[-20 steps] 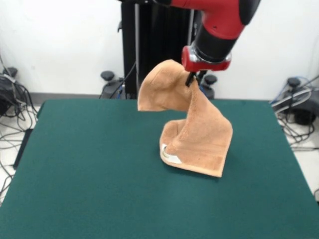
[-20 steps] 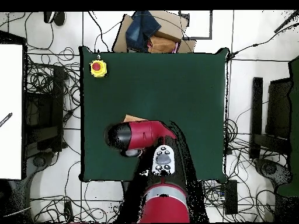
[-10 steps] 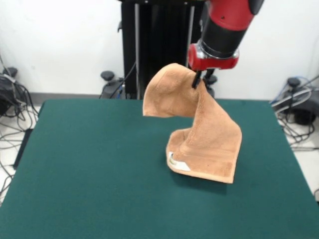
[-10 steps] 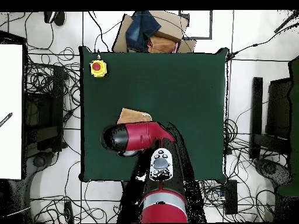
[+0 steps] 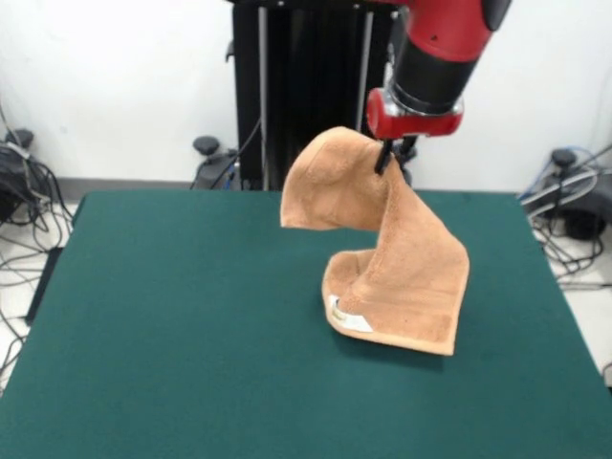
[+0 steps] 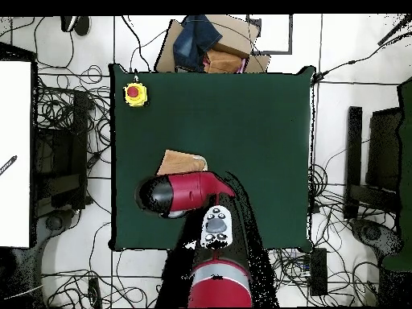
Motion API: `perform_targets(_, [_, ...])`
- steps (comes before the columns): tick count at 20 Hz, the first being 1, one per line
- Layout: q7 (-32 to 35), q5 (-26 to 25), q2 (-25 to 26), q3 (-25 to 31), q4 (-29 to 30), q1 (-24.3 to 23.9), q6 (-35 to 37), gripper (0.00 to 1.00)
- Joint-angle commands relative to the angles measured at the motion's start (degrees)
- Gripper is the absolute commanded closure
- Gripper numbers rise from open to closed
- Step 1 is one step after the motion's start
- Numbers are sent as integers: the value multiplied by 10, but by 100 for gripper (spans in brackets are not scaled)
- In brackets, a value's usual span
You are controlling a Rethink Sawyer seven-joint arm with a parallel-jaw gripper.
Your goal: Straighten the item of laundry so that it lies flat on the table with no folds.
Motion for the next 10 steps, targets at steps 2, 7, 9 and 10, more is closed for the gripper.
perform_targets(2, [127,16,65,14,-40,34,-68,100])
perform_targets(7, [119,31,110,12,-99,41,-45,100])
perform_targets(9, [122,29,121,6,-113,49,-51,100])
perform_targets(10, [126,29,121,3,-114,54,-52,100])
